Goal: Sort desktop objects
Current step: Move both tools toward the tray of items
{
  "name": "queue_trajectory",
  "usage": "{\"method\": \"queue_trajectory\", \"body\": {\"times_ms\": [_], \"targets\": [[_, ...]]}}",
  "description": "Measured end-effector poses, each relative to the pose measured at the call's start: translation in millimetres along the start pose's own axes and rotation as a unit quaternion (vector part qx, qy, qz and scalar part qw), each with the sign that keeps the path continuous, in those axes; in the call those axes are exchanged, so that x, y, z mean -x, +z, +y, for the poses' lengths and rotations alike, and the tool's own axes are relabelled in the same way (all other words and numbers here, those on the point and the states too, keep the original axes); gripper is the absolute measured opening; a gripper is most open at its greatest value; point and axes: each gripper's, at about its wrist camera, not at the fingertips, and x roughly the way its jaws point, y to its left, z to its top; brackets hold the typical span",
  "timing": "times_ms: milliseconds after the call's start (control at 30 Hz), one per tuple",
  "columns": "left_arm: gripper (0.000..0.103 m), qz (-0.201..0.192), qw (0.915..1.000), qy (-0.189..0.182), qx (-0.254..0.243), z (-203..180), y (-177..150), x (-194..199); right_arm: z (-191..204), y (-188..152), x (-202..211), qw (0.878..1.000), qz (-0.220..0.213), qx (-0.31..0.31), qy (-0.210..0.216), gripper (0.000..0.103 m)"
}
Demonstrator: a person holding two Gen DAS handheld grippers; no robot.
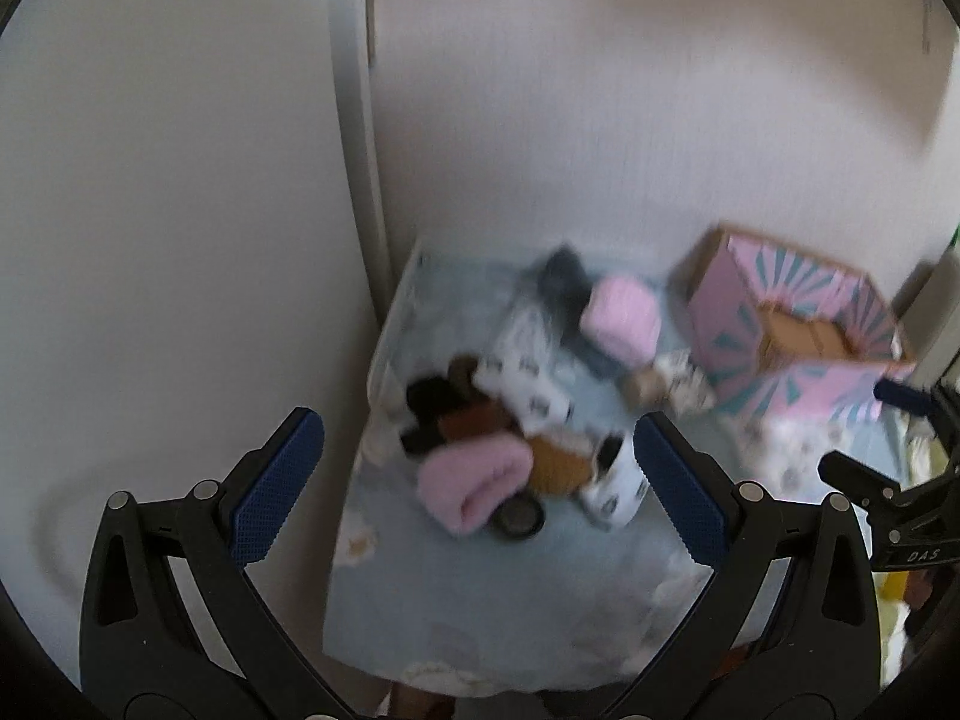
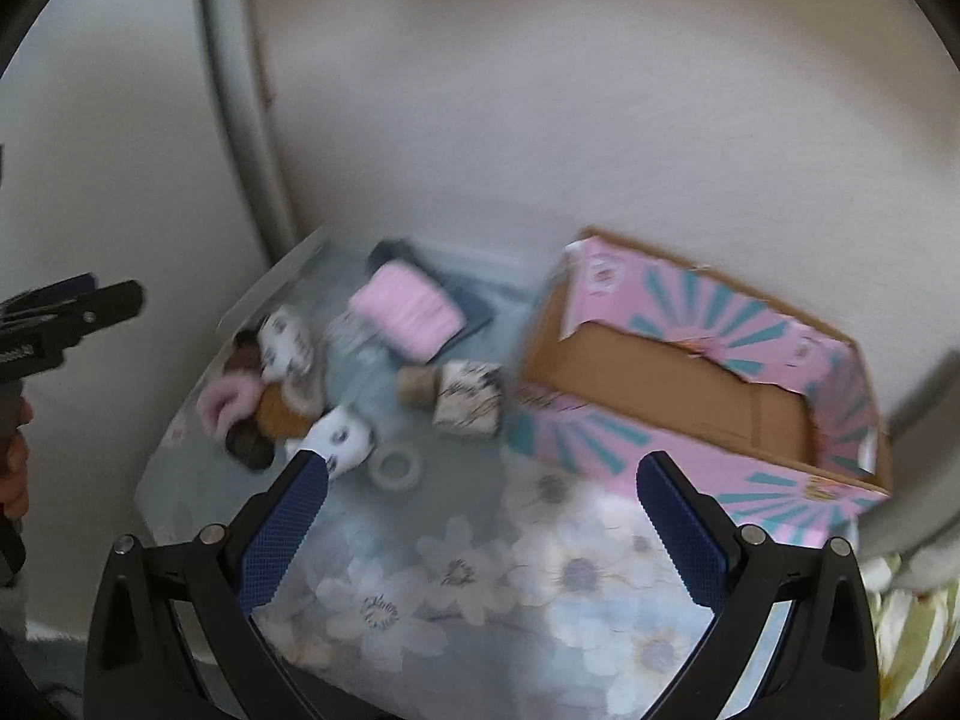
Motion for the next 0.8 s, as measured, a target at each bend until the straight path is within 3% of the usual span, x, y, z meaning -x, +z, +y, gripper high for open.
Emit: {"method": "queue_trajectory", "body": {"times_ms": [167, 333, 500, 600, 667, 800], "targets": [[0.103, 0.007, 0.9997, 0.009, -0.020, 2.8, -31.0, -38.5, 18.3, -17.2, -39.9, 0.998, 0.026, 0.051, 0.036, 0.103], [0.094, 0.023, 0.9997, 0.000, 0.000, 14.2, -41.4, -75.3, 31.9, -34.1, -82.9, 0.993, 0.041, 0.101, 0.054, 0.100], [0.093, 0.021, 0.9997, -0.011, 0.004, 17.0, -46.8, -94.6, 34.5, -38.3, -112.2, 0.990, 0.048, 0.113, 0.065, 0.096], [0.087, 0.028, 0.9994, -0.018, -0.004, 15.8, -48.9, -103.5, 35.6, -38.4, -124.0, 0.989, 0.050, 0.119, 0.069, 0.087], [0.082, 0.033, 0.9991, -0.025, -0.008, 14.6, -49.3, -108.3, 36.6, -38.7, -129.3, 0.988, 0.054, 0.123, 0.074, 0.072], [0.077, 0.035, 0.9986, -0.039, -0.010, 15.0, -48.3, -111.3, 38.7, -39.8, -132.9, 0.987, 0.058, 0.129, 0.080, 0.064]]}}
